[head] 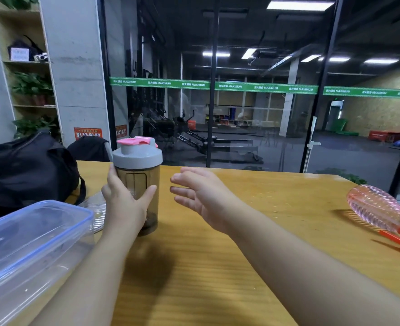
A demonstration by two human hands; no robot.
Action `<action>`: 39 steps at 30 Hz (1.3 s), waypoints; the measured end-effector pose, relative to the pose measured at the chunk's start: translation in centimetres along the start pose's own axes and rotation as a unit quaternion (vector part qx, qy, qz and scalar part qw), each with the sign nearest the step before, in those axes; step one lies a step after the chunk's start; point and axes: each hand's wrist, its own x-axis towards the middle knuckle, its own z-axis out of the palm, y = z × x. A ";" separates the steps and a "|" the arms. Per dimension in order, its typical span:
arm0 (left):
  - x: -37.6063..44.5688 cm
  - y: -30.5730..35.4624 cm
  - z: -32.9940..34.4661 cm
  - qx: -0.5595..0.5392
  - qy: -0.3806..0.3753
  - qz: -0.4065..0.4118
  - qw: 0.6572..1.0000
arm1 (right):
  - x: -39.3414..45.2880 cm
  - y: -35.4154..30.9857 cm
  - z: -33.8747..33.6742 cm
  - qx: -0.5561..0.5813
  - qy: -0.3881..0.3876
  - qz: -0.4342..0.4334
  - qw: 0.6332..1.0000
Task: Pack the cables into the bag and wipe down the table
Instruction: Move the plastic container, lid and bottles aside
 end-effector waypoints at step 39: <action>-7.1 2.8 4.4 0.163 -0.340 0.192 0.906 | -2.4 3.6 -16.3 -0.291 0.347 -0.055 0.890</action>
